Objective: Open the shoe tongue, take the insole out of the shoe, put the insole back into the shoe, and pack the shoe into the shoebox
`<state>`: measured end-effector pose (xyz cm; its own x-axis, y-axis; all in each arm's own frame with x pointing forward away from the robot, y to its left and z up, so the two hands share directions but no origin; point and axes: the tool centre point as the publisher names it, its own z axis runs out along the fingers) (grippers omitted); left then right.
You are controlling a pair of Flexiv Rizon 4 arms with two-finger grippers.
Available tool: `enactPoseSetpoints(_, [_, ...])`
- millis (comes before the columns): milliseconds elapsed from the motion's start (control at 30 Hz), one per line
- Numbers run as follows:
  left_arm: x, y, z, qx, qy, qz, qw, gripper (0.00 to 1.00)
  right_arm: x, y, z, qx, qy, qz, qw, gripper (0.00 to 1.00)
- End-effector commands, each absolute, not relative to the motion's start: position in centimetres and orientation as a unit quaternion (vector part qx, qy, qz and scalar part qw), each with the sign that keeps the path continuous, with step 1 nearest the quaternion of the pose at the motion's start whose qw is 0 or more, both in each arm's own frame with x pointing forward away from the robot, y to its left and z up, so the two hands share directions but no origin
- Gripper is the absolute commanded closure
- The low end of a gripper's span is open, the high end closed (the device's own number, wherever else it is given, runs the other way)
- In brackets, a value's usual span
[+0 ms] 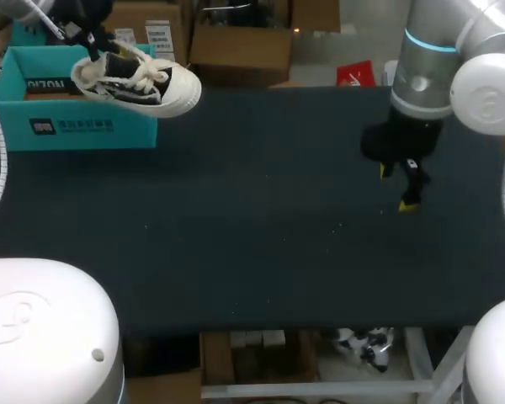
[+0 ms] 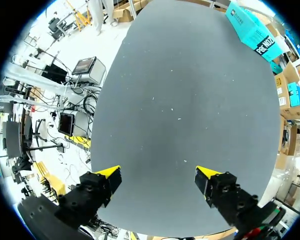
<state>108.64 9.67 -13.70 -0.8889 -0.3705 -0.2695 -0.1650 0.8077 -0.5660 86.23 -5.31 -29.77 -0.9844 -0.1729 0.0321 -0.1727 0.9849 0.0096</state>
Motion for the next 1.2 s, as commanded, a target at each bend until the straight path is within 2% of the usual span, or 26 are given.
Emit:
enactPoseSetpoints(33, [108.6, 9.6, -13.6, -0.145, 0.932, -0.274, 0.188, 1.0, 86.2, -5.3, -29.7, 0.087, -0.996, -0.003, 0.017, 0.0])
enactPoseSetpoints(467, [108.6, 10.0, -14.6, -0.119, 0.938, -0.268, 0.185, 1.0, 86.2, -5.3, -29.7, 0.087, -0.996, -0.003, 0.017, 0.0])
enactPoseSetpoints(767, [109.3, 13.8, -10.3, -0.074, 0.94, -0.267, 0.199, 1.0, 86.2, -5.3, -29.7, 0.087, -0.996, -0.003, 0.017, 0.0])
enactPoseSetpoints(1200, [113.6, 19.9, -12.5, -0.104, 0.948, -0.228, 0.195, 1.0, 86.2, -5.3, -29.7, 0.087, -0.996, -0.003, 0.017, 0.0])
